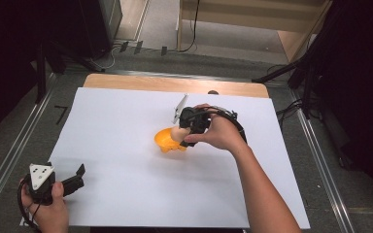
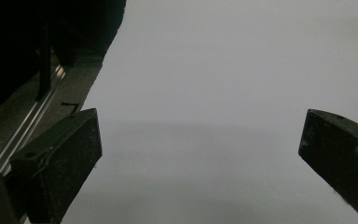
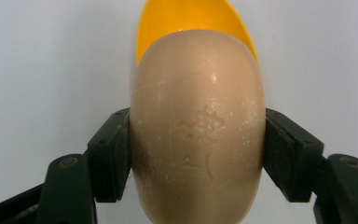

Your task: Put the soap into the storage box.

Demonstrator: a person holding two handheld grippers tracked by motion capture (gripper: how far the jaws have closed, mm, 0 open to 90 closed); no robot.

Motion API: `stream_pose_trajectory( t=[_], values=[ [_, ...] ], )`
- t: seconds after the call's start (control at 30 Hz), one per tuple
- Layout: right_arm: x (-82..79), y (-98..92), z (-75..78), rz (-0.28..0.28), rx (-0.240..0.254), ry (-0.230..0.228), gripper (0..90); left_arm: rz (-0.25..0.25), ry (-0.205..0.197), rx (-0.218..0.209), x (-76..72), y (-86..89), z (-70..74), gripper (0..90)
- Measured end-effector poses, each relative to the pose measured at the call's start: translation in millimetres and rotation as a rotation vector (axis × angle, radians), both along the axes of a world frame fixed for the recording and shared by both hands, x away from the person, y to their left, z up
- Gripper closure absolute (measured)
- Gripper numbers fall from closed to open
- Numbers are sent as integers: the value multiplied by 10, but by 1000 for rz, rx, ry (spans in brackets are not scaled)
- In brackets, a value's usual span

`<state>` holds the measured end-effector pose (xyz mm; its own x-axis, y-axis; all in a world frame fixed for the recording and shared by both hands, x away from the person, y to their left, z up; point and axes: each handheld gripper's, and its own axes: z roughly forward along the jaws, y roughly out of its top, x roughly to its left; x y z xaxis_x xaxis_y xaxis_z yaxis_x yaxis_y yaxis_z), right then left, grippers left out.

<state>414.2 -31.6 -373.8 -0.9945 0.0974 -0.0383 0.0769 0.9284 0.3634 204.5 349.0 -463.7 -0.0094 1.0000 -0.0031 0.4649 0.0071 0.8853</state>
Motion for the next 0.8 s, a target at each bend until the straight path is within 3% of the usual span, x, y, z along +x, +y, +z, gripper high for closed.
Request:
stream_pose_trajectory(
  t=[0.27,0.6,0.73,0.8],
  values=[
    [15,154,-30,38,-7,-3,329,-3,-1,-3,1,5,-1,0],
    [34,216,-90,50,-25,6,329,-3,-2,-4,3,5,-2,0],
    [64,232,-115,84,-23,-6,329,-3,-1,-3,4,3,-2,0],
    [56,245,-117,80,-42,-2,329,-2,-2,-4,4,3,-3,0]
  ],
)
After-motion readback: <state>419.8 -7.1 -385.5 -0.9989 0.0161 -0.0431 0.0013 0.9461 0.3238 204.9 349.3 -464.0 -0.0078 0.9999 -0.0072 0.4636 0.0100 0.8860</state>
